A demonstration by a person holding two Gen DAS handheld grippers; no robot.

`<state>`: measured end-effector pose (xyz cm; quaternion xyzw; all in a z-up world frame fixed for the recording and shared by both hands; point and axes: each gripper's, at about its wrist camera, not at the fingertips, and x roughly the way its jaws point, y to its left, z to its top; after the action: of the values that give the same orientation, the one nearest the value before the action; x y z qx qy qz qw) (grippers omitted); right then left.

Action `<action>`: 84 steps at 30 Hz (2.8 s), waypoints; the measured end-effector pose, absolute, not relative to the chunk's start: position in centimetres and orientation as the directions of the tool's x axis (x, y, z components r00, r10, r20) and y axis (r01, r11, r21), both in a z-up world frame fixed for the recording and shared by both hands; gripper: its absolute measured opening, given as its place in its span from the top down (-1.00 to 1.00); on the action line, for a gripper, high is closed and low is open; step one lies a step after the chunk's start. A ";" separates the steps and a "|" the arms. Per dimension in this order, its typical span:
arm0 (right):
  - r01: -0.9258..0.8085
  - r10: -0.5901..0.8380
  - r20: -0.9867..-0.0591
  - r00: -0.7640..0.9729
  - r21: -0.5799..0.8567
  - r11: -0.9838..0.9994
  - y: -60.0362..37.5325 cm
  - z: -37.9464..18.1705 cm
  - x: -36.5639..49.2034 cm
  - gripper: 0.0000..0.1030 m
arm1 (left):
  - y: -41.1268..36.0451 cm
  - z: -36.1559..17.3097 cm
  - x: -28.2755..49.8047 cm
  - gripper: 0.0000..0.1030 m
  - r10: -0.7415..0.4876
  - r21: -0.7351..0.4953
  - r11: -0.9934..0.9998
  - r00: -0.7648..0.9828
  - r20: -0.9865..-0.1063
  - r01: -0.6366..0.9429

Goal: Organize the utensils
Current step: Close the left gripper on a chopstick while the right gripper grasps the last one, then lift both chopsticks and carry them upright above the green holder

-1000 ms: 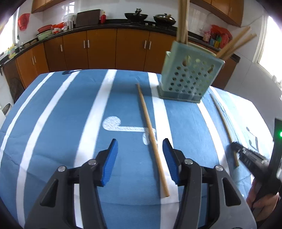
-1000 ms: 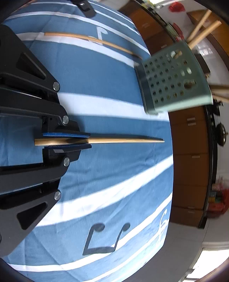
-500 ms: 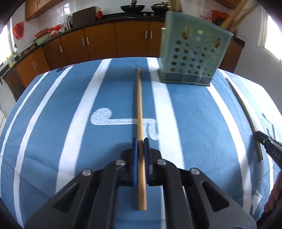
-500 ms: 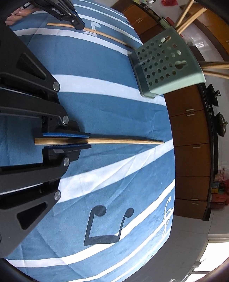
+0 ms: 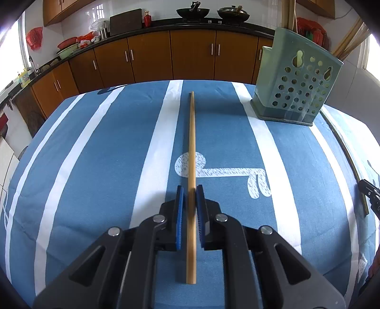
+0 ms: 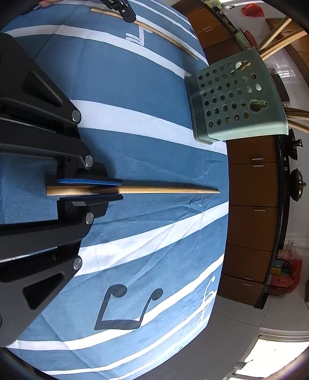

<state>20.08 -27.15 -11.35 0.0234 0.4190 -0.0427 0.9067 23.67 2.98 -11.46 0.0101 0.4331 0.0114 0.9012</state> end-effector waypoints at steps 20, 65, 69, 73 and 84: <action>0.098 -0.055 -0.763 0.645 0.011 0.995 -27.0 -11.4 20.1 0.83 | 3.3 -11.3 23.7 0.74 0.002 -0.008 1.000 0.624 -0.782 -0.014; 0.084 0.002 -0.744 0.668 0.078 0.993 -28.1 -10.7 18.4 0.85 | 2.9 -11.1 21.1 0.85 0.001 0.019 1.000 0.614 -0.790 0.022; 0.084 -0.008 -0.670 0.743 0.081 0.993 -29.1 -7.8 17.1 0.85 | 3.8 -9.3 20.6 0.85 -0.003 0.015 1.000 0.647 -0.763 0.022; 0.102 -0.018 -0.604 0.797 0.104 0.989 -30.4 -5.0 16.7 0.85 | 4.6 -5.9 20.2 0.85 -0.036 -0.030 0.999 0.709 -0.704 0.022; 0.068 0.020 -0.574 0.819 0.131 0.989 -31.5 -2.3 17.6 0.85 | 5.2 2.2 19.7 0.85 -0.075 -0.079 0.996 0.836 -0.544 0.038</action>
<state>17.59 -31.55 -2.29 0.0729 0.3007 -0.0127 0.9509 19.72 5.17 2.23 -0.0326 0.2852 -0.0295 0.9574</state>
